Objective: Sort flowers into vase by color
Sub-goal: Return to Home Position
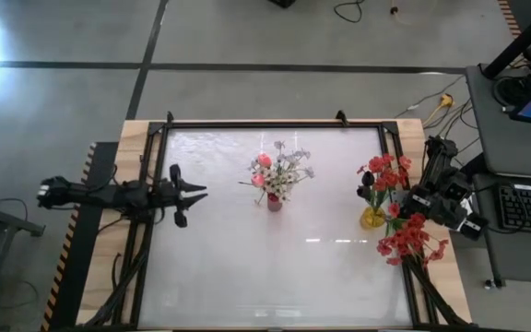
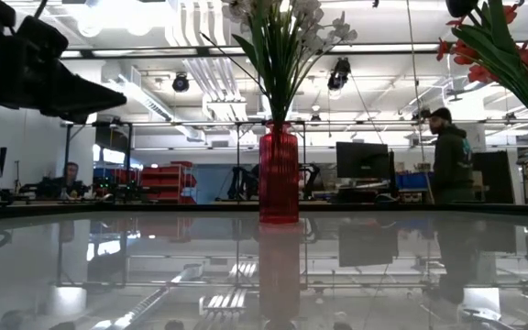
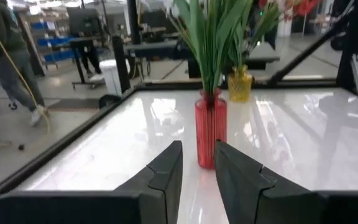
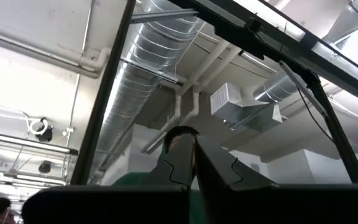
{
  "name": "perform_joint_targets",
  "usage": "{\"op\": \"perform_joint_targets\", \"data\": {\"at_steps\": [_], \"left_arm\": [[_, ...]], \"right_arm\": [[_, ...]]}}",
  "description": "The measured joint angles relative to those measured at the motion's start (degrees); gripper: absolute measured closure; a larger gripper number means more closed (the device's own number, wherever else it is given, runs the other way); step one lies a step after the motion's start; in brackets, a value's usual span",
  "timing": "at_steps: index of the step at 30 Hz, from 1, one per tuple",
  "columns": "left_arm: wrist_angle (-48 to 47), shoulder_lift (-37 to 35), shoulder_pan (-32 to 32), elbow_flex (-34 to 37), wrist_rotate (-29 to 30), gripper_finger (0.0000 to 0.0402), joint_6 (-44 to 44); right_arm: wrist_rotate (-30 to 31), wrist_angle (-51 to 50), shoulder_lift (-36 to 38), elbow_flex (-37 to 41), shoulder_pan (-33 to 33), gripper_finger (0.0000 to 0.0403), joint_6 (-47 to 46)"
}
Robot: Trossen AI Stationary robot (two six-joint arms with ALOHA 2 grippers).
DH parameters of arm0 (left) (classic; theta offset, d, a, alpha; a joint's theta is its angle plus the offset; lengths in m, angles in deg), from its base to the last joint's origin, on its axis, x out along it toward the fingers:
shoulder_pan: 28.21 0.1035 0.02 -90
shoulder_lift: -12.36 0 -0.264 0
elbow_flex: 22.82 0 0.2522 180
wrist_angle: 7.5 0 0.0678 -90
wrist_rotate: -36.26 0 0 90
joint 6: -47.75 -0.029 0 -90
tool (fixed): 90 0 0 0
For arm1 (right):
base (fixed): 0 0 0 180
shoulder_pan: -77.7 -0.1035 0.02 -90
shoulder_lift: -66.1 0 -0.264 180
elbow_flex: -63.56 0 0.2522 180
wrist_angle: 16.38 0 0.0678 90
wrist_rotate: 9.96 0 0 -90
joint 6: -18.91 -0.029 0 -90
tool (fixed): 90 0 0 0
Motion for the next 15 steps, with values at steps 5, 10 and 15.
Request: {"op": "perform_joint_targets", "data": {"at_steps": [5, 10, 15], "left_arm": [[-0.1, 3.7, 0.0, 0.0, -0.1, 0.0322, 2.9], [-0.1, 6.2, 0.0, 0.0, -0.7, 0.0322, 4.5], [-0.1, 7.2, 0.0, 0.0, -0.7, 0.0322, 4.0]], "right_arm": [[-0.2, -4.1, 0.0, 0.0, 0.0, 0.0390, -1.3], [-0.3, -7.3, 0.0, 0.0, 0.0, 0.0390, -0.4], [0.0, -10.0, 0.0, 0.0, 0.0, 0.0390, 1.1]]}}
